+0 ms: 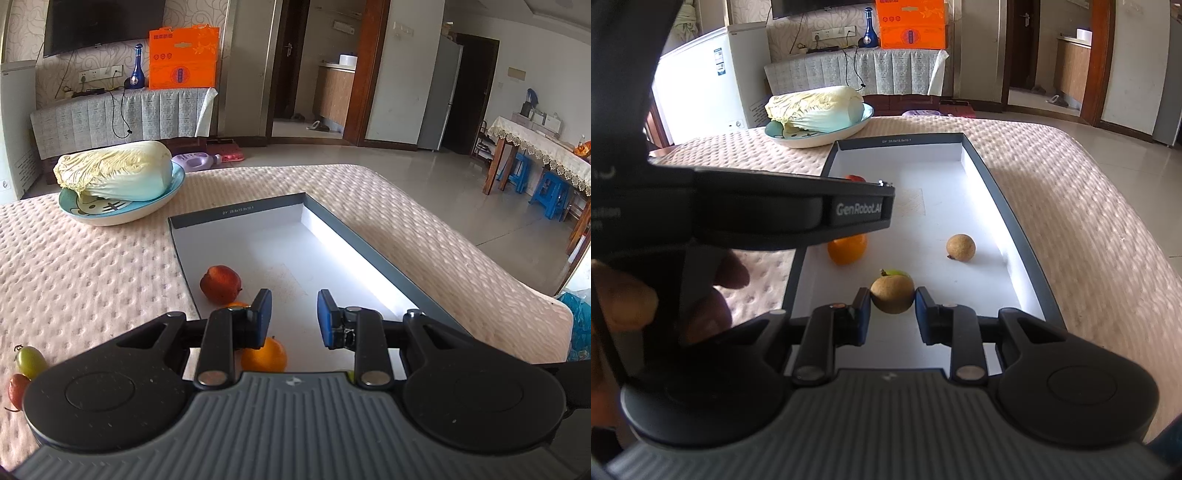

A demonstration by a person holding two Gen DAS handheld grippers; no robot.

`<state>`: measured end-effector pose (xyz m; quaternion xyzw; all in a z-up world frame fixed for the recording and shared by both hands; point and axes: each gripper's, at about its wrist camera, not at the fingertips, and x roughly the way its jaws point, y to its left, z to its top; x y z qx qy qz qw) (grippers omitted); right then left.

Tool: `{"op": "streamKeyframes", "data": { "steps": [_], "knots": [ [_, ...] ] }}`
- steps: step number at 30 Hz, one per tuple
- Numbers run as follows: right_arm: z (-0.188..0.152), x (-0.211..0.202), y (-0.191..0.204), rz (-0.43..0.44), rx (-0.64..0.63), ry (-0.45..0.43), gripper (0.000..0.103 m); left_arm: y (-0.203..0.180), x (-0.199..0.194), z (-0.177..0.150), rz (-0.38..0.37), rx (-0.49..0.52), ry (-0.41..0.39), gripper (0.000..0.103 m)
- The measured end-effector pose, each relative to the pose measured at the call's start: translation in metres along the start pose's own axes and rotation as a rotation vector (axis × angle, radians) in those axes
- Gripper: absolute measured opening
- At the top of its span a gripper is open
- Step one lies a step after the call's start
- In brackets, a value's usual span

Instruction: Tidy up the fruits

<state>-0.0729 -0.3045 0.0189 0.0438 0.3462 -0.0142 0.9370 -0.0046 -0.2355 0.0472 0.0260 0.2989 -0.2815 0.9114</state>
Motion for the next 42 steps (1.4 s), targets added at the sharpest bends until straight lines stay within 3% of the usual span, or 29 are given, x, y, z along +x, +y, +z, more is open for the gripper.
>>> {"op": "streamKeyframes", "data": {
  "steps": [42],
  "knots": [
    [-0.001,-0.001,-0.003,-0.018,-0.002,0.003,0.029,0.030,-0.016,0.012,0.073,-0.086,-0.030,0.032]
  ]
}}
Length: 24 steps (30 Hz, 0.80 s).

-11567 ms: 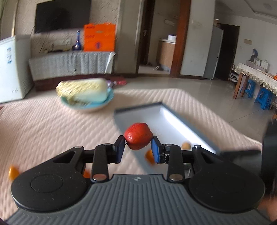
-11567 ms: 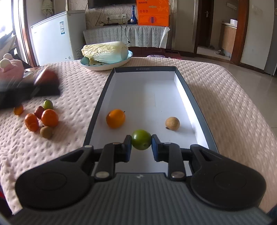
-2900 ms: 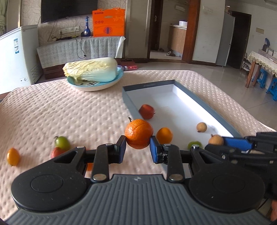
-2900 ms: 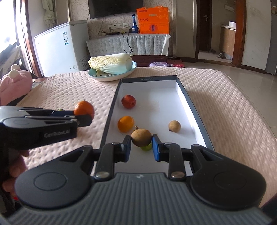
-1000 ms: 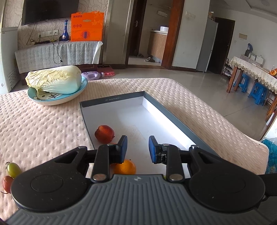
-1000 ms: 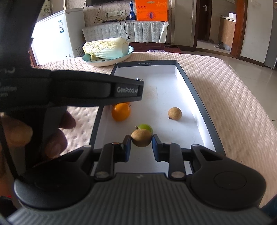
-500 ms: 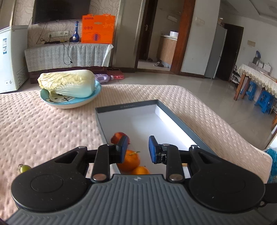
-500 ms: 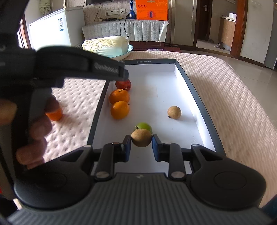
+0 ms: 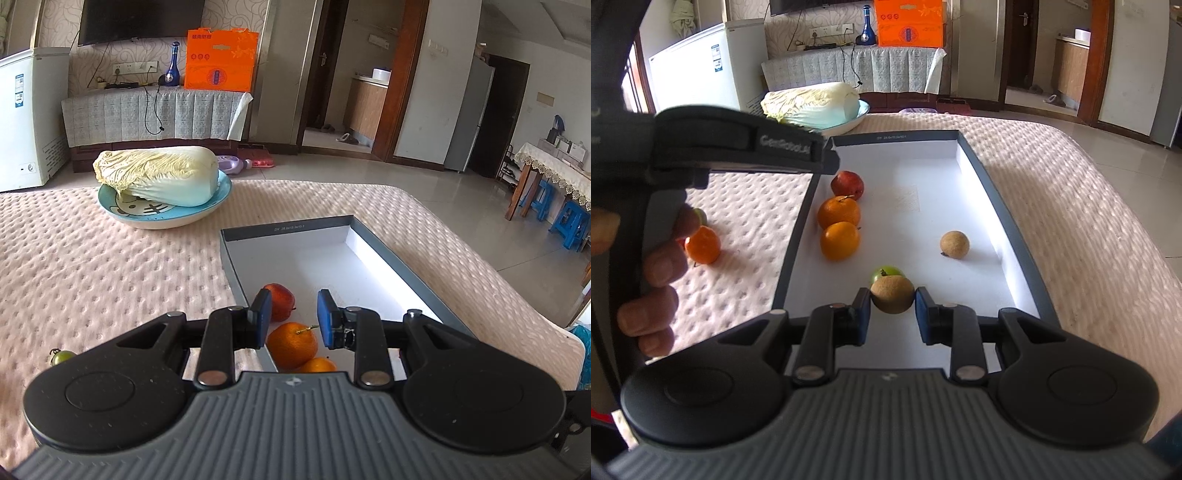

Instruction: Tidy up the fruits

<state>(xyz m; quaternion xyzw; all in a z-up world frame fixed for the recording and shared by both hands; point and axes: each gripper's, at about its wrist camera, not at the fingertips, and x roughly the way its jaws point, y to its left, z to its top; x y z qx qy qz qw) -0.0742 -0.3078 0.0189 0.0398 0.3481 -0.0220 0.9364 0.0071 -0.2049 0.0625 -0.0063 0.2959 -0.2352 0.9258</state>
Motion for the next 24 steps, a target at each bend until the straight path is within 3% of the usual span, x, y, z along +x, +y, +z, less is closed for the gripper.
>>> {"op": "streamKeyframes", "data": {
  "steps": [9,17,21,23,24],
  "knots": [
    [0.002,-0.007,-0.034,-0.060,0.081,-0.018,0.029,0.022,-0.002,0.006,0.012,-0.036,-0.009,0.032],
    [0.002,0.001,-0.021,-0.029,0.026,0.005,0.029,-0.018,0.013,-0.010,-0.075,0.046,0.017,0.033],
    [0.002,0.001,-0.020,-0.045,0.023,-0.018,0.031,-0.028,0.013,-0.017,-0.102,0.081,0.011,0.059],
    [0.002,0.000,-0.020,-0.051,0.020,-0.027,0.031,-0.027,0.010,-0.019,-0.103,0.086,-0.001,0.062],
    [0.002,0.001,-0.019,-0.053,0.019,-0.028,0.038,-0.026,0.009,-0.019,-0.103,0.082,0.000,0.062]
  ]
}}
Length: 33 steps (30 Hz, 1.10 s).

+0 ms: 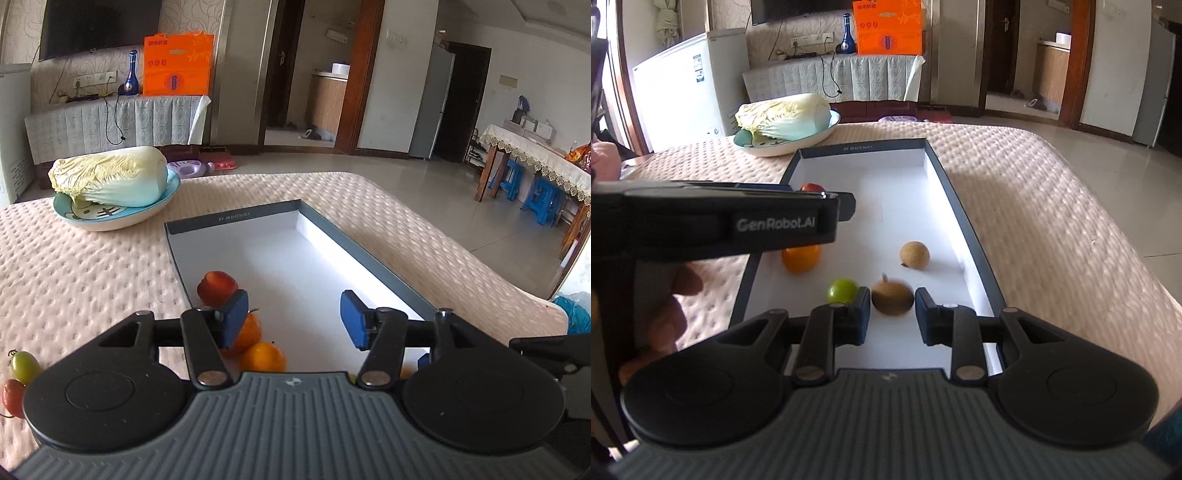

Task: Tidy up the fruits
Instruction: 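Move both open grippers back over the remaining fruits on the bed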

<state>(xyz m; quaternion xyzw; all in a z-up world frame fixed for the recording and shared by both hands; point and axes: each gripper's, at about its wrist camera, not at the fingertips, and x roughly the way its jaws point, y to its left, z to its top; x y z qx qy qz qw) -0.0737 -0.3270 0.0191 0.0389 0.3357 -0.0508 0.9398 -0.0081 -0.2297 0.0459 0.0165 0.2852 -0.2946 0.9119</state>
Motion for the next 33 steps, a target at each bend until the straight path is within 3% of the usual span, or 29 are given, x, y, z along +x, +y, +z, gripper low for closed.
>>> {"op": "streamKeyframes", "data": {
  "steps": [5,8,13,19,25,31,33],
  "knots": [
    [0.001,-0.002,0.008,0.000,-0.015,-0.020,0.043,0.009,-0.005,-0.003,0.033,-0.006,0.009,0.062],
    [0.002,-0.009,0.015,0.080,-0.026,-0.058,0.043,0.015,-0.013,-0.003,0.061,-0.010,-0.002,0.062],
    [-0.004,0.001,0.046,0.131,-0.160,0.004,0.042,0.028,-0.032,-0.005,0.103,-0.001,-0.002,0.062],
    [-0.003,0.011,0.058,0.144,-0.133,0.052,0.027,0.050,-0.064,-0.008,0.153,-0.008,-0.014,0.062],
    [-0.004,0.012,0.066,0.155,-0.116,0.066,0.027,0.088,-0.105,-0.014,0.231,-0.030,-0.026,0.061],
    [0.003,-0.001,0.076,0.098,-0.102,-0.026,0.027,0.125,-0.143,-0.024,0.307,-0.051,-0.018,0.061],
    [0.007,-0.006,0.080,0.116,-0.108,-0.077,0.027,0.136,-0.157,-0.029,0.324,-0.066,-0.019,0.061]
  ]
}}
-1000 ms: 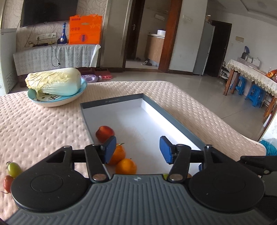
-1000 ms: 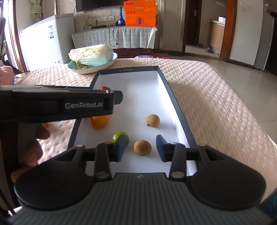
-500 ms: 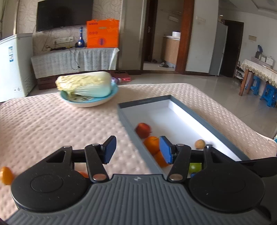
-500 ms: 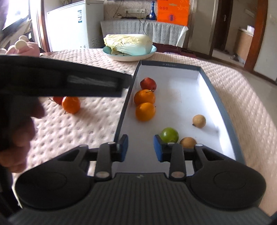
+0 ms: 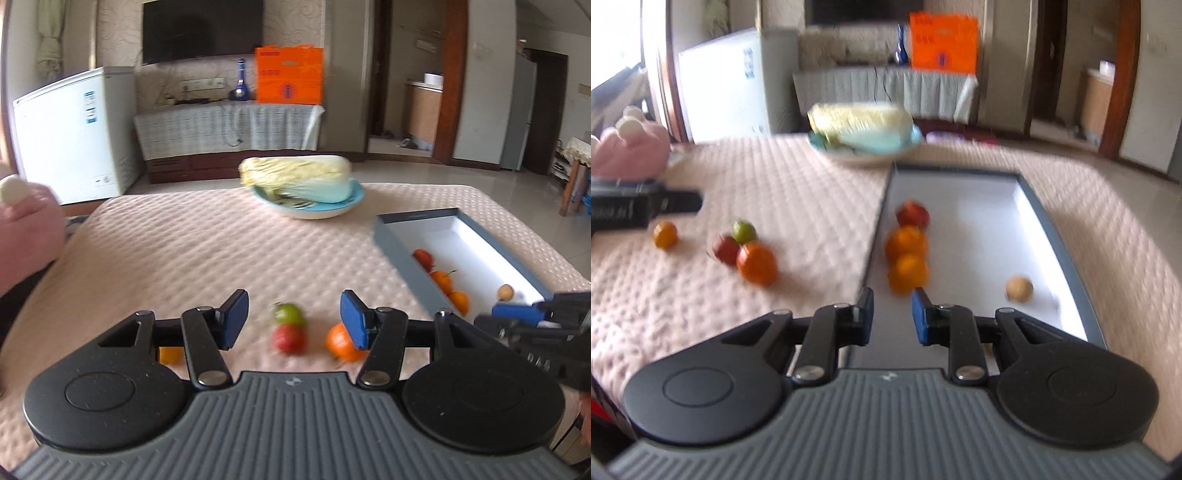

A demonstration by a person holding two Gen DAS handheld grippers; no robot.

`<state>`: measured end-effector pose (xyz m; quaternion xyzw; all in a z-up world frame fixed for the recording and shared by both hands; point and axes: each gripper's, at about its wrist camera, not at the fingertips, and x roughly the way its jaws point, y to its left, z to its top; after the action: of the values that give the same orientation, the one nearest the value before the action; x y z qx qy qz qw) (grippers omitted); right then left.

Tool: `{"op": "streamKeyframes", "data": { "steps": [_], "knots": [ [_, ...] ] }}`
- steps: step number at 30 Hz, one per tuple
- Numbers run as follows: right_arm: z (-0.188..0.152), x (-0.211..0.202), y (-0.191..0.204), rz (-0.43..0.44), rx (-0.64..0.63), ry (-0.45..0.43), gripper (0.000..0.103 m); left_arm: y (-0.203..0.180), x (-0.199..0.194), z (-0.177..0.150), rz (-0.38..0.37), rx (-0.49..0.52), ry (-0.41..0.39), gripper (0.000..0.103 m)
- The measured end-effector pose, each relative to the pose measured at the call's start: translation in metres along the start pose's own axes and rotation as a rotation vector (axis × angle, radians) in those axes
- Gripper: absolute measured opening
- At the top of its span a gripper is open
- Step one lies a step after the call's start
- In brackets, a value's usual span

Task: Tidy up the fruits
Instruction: 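Move both open grippers back over the remaining fruits on the bed, then grasp an orange with the right gripper while the left grasps a dark red apple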

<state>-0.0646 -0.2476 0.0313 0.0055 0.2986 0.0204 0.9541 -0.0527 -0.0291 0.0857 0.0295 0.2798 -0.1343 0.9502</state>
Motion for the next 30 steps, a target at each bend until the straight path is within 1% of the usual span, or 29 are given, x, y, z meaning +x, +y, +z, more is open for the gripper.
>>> {"op": "streamKeyframes", "data": {
  "steps": [2,4,6,9,12,13,14,15,16,17,19,23,27,30],
  "knots": [
    [0.003,-0.001,0.008,0.059,-0.005,-0.024,0.027,0.012,-0.008,-0.005,0.011,-0.016,0.001,0.061],
    [0.004,0.002,0.021,0.099,-0.037,-0.024,0.027,0.021,-0.011,-0.010,0.022,-0.029,0.008,0.061],
    [0.005,0.006,0.034,0.124,-0.064,-0.014,0.027,0.028,-0.008,-0.014,0.033,-0.035,0.023,0.061],
    [0.006,0.011,0.046,0.155,-0.073,-0.003,0.027,0.030,0.003,-0.019,0.062,-0.024,0.050,0.061],
    [0.007,0.016,0.054,0.169,-0.073,0.006,0.027,0.037,0.006,-0.020,0.065,-0.044,0.056,0.061],
    [0.007,0.018,0.056,0.168,-0.074,0.012,0.027,0.039,0.006,-0.019,0.064,-0.054,0.052,0.061],
    [0.006,0.021,0.059,0.162,-0.076,0.016,0.031,0.041,0.006,-0.018,0.064,-0.063,0.047,0.061],
    [0.006,0.024,0.062,0.157,-0.078,0.018,0.042,0.043,0.005,-0.017,0.063,-0.072,0.042,0.061],
    [0.006,0.027,0.064,0.150,-0.079,0.017,0.046,0.045,0.003,-0.016,0.063,-0.080,0.040,0.061],
    [0.005,0.029,0.067,0.140,-0.081,0.011,0.047,0.047,0.002,-0.016,0.063,-0.087,0.039,0.061],
    [0.006,0.034,0.072,0.127,-0.088,0.010,0.047,0.051,0.001,-0.016,0.061,-0.093,0.041,0.061],
    [0.007,0.046,0.081,0.126,-0.091,0.025,0.047,0.060,0.001,-0.017,0.059,-0.103,0.047,0.061],
    [0.009,0.057,0.092,0.126,-0.095,0.022,0.047,0.067,0.004,-0.021,0.058,-0.107,0.061,0.061],
    [0.009,0.066,0.098,0.106,-0.102,0.034,0.046,0.067,0.008,-0.024,0.048,-0.087,0.068,0.061]
  ]
}}
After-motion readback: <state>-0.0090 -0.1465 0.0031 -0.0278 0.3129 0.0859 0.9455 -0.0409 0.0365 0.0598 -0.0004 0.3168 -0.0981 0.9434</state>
